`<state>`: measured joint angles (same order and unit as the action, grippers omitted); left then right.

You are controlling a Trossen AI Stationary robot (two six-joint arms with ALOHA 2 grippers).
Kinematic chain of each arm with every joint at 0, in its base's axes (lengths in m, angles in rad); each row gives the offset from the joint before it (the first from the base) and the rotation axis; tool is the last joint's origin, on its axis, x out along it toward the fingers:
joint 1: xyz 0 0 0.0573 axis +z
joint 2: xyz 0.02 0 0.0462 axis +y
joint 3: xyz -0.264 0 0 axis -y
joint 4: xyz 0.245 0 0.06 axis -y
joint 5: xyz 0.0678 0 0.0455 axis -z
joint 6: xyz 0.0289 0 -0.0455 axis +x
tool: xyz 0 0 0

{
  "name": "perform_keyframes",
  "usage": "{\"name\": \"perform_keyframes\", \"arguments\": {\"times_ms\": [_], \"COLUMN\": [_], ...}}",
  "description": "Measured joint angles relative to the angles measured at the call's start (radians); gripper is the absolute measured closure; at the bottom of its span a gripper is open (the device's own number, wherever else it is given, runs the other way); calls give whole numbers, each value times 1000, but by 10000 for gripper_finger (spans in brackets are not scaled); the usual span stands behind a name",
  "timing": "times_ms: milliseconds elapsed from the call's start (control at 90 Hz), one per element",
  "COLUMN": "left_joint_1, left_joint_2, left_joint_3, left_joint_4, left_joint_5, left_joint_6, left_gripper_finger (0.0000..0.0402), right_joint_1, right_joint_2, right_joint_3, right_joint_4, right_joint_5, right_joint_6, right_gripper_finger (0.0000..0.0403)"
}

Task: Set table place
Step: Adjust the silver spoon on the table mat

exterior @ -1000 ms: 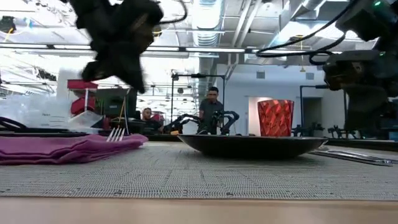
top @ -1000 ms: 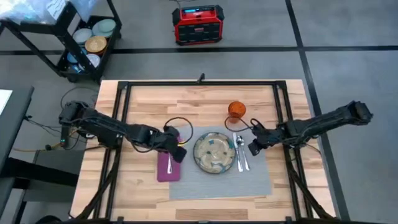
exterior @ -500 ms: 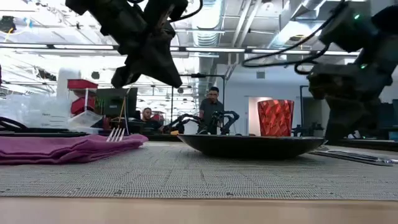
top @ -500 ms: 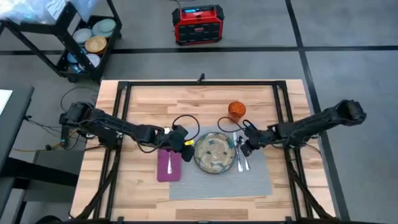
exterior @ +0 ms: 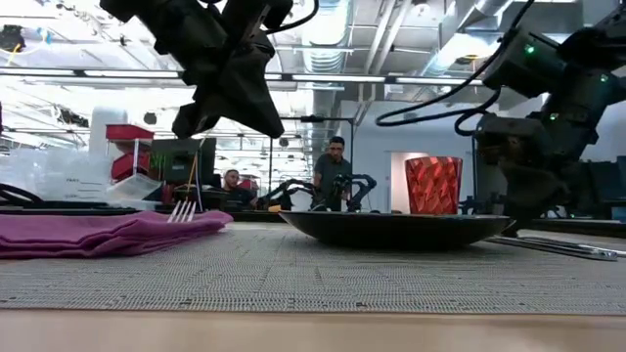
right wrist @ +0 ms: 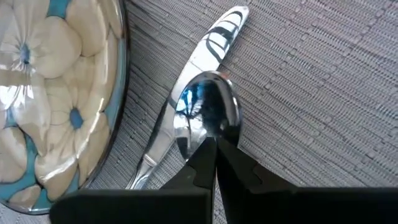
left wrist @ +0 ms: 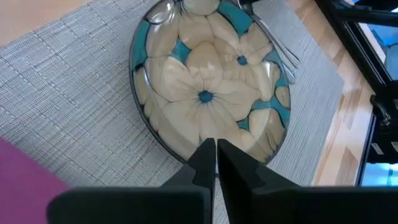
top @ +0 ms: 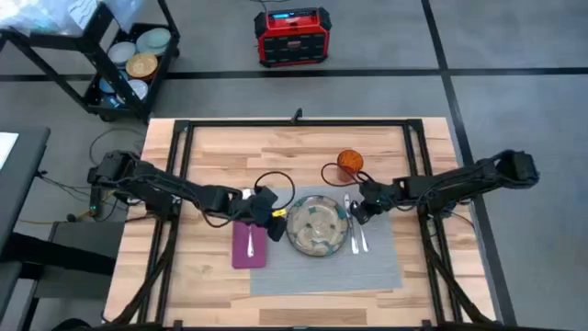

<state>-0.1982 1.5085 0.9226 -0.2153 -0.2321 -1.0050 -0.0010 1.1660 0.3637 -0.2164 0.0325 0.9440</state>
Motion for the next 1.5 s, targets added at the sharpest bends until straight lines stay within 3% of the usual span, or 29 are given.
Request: {"name": "perform_keyframes", "arguments": {"times_ms": [789,1111,1500], "left_joint_1": [0,0,0], "left_joint_2": [0,0,0], "left_joint_3": [-1,-1,-1], "left_joint_4": [-4,-4,-4], "left_joint_5": [0,0,0], "left_joint_6": [-1,0,6], "left_gripper_finger": [401,401,401], "right_joint_1": [-35,-52,-59], "right_joint_2": [-65,-35,55], "right_joint_3": [0,0,-1], "right_joint_4": [-39,142,197], "right_joint_5": [18,-37,-86], "right_joint_6": [-27,-70,-63], "right_gripper_finger": [403,403,403]}}
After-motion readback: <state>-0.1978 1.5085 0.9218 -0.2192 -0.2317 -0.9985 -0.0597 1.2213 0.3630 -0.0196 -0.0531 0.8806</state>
